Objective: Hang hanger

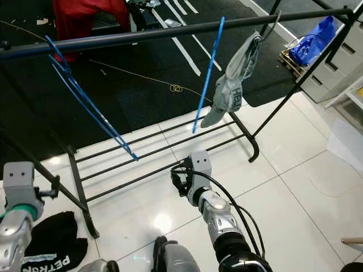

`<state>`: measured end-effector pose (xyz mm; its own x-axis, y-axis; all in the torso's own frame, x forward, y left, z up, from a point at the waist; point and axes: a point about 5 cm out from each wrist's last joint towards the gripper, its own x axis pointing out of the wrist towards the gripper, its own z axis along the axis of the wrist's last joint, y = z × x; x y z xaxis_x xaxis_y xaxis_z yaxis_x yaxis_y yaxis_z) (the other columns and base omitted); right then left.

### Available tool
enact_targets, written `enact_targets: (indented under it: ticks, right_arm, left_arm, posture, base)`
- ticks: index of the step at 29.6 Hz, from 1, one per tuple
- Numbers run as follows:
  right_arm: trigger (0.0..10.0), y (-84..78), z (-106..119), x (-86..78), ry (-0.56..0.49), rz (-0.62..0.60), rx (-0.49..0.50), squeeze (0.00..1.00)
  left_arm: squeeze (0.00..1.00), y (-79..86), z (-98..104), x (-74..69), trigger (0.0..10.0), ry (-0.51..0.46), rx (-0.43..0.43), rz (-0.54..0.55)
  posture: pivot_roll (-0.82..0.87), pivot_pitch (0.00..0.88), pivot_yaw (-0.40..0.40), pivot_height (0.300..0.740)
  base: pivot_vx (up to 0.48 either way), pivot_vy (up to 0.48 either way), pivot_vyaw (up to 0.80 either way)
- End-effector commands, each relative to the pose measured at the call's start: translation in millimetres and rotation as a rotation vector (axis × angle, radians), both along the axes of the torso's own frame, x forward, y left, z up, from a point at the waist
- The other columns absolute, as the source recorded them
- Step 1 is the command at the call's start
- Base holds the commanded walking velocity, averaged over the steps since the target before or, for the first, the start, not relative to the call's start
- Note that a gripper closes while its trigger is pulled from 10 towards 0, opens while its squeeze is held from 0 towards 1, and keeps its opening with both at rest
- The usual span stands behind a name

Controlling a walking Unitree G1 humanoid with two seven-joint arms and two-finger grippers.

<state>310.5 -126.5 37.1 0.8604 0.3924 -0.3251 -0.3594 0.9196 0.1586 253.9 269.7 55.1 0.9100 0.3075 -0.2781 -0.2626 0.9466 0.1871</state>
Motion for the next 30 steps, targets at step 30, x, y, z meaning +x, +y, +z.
enact_targets:
  ticks: [30]
  right_arm:
    - [10.0,-1.7,-5.2,-9.0,0.003,0.015,0.033,0.0]
  left_arm:
    - [0.0,-92.7,28.1,-17.4,10.0,-0.206,-0.265,-0.668]
  posture:
    - [0.02,0.202,-0.035,0.74]
  base:
    - [0.0,0.0,0.0]
